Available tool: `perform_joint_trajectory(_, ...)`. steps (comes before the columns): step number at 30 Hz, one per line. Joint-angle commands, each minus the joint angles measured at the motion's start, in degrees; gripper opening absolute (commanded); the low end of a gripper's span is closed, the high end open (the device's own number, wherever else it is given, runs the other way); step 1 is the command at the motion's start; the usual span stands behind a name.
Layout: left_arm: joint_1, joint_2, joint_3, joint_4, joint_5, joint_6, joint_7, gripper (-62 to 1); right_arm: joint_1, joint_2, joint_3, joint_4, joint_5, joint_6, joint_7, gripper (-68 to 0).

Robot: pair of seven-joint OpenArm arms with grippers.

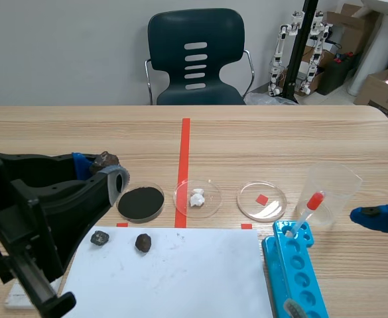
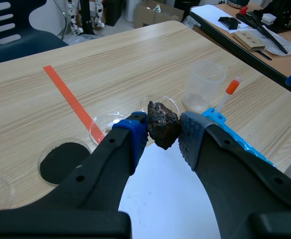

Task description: Rub the mineral on the streak plate below the first streak

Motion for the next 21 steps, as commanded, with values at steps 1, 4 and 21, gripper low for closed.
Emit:
perform_joint_trajectory(1,0.00,0.26,0.13,0.98,-0.76,-0.17,-0.79,-50.4,0.17,0.26,0.50,0.55,0.44,-0.02,0.70,-2.0)
perform_joint_trajectory(4,0.00,0.26,0.13,0.98,-0.76,-0.63,-0.79,-50.4,0.17,0.26,0.50,0.55,0.44,-0.02,0.70,-2.0)
perform_joint_trajectory(21,-0.02,0.26,0.13,0.98,-0.76,-0.63,-0.81,-50.4,0.17,0.26,0.50,0.55,0.44,-0.02,0.70,-2.0)
